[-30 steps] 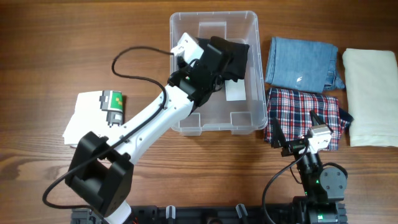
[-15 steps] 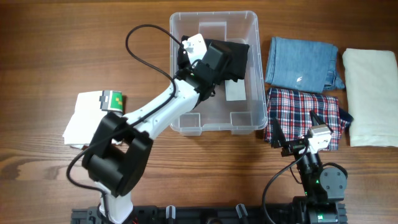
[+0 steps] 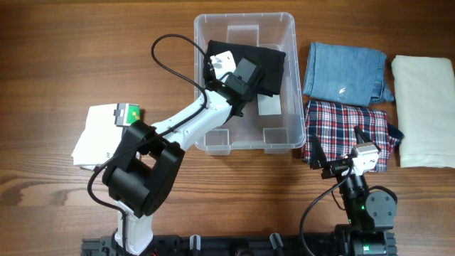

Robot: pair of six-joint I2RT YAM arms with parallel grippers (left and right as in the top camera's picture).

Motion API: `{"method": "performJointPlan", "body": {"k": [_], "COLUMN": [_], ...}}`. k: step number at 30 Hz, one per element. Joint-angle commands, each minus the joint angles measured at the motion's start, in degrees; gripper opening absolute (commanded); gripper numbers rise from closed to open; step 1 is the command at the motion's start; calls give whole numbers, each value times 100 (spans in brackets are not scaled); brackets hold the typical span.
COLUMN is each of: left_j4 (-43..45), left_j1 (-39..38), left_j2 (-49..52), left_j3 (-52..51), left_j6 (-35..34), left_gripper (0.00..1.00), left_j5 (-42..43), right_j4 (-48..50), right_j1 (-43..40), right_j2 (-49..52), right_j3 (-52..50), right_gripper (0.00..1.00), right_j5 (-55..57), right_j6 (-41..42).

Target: Pack container

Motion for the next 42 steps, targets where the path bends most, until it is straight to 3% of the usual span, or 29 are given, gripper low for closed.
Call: {"method": "performJointPlan", "body": {"k": [1,5,10,17,18,21,22,24,27,31,38,42], "left_j4": [33,-262,-1816,-3550,-3735,-4046,-4148,-4284,-4492,-4677,-4804,-4780], "left_j1": [15,15,70,94,94,94,94,94,111,619,2251,3434], "left_j2": [-463,-1517,-2938,-3882,-3967,-4081,-4103,-4113,-4113,-4111,-4111,-4100], "left_j3": [291,490,490,490,490,490,490,490,490,487,487,487], "left_j6": [85,85,85,63,63,63,66,66,66,66,94,772], "left_gripper": [4,4,4,4,4,4,4,4,4,4,4,4], "left_j5": [157,422,254,-7,68,203,199,120,-271,-315,-81,-81], "right_j4": [31,31,31,35,33,68,-4,-745,-2243,-4457,-6061,-6553], "right_j1": [-4,-4,-4,-4,-4,-4,-4,-4,-4,-4,-13,-415], "right_j2": [-35,-35,-35,-35,-33,-26,-24,-13,210,1403,4166,5748], "right_j3": [-7,-7,-7,-7,-7,11,181,872,2293,4642,6339,6778], "right_gripper": [100,100,100,100,100,100,100,100,100,100,100,100], "right_j5": [9,11,11,-20,-63,-120,-365,-433,769,1604,634,649], "right_j6": [42,44,42,63,315,2330,2581,2457,2238,2094,1690,1464]}}
